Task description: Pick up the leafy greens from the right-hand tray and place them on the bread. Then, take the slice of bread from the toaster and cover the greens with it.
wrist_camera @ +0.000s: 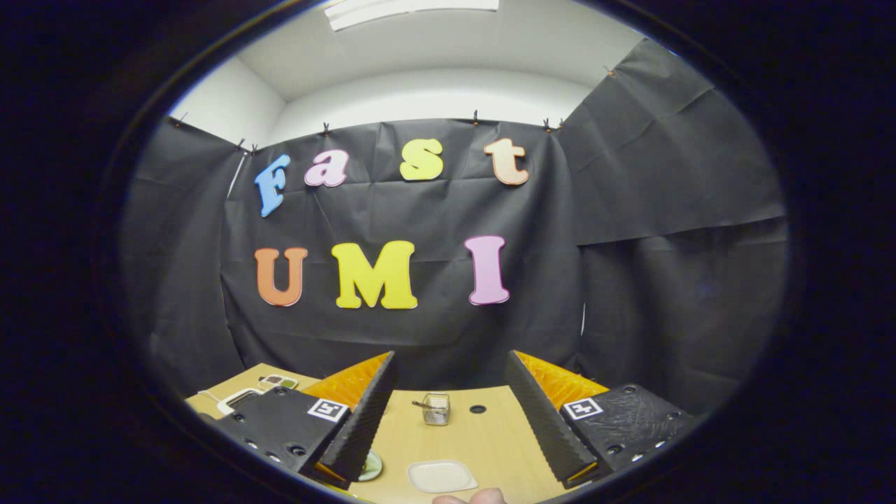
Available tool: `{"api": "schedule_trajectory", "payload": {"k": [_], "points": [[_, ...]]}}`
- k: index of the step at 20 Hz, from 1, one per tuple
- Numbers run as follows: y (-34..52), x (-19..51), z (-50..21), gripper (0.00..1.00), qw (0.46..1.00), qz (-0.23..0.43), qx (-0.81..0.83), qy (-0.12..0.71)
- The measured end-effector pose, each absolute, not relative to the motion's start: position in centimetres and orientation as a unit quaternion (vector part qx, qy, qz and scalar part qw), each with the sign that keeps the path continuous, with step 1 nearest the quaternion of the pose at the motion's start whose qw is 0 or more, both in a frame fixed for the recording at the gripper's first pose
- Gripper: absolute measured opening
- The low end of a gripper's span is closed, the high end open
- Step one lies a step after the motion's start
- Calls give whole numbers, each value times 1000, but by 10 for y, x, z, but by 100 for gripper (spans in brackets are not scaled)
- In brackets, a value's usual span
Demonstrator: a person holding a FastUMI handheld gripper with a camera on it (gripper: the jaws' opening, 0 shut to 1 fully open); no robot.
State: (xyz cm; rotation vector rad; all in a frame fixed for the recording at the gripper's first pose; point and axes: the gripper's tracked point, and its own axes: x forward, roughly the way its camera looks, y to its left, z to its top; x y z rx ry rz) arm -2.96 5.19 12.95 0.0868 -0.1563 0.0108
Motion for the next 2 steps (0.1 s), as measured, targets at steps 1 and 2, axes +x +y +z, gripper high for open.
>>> {"api": "schedule_trajectory", "payload": {"k": [1,2], "points": [[54,-30,132,96,996,10,45,-82],[57,-31,135,96,995,14,48,-84]]}}
